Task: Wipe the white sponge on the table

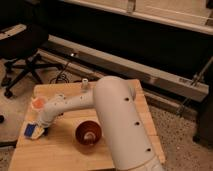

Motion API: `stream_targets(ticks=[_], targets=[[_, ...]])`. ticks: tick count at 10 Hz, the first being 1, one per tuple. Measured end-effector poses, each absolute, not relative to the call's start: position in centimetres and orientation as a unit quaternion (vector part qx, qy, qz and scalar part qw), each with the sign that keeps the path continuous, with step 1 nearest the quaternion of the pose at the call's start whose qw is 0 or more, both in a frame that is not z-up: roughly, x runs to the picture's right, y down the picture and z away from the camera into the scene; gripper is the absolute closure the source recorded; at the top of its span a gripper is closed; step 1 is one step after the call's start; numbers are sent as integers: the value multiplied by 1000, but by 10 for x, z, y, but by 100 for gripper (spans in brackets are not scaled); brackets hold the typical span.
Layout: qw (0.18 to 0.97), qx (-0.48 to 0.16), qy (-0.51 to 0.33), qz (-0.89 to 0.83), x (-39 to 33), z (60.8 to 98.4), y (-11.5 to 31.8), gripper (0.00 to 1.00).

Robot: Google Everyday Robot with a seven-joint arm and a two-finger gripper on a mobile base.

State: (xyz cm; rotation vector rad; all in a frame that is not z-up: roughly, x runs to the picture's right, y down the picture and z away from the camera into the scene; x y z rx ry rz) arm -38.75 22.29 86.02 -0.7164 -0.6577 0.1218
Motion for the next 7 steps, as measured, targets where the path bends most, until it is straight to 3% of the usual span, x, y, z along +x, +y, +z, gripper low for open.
stream_targets(ticks=[7], targets=[[873,-354,-312,125,-327,846,243,89]])
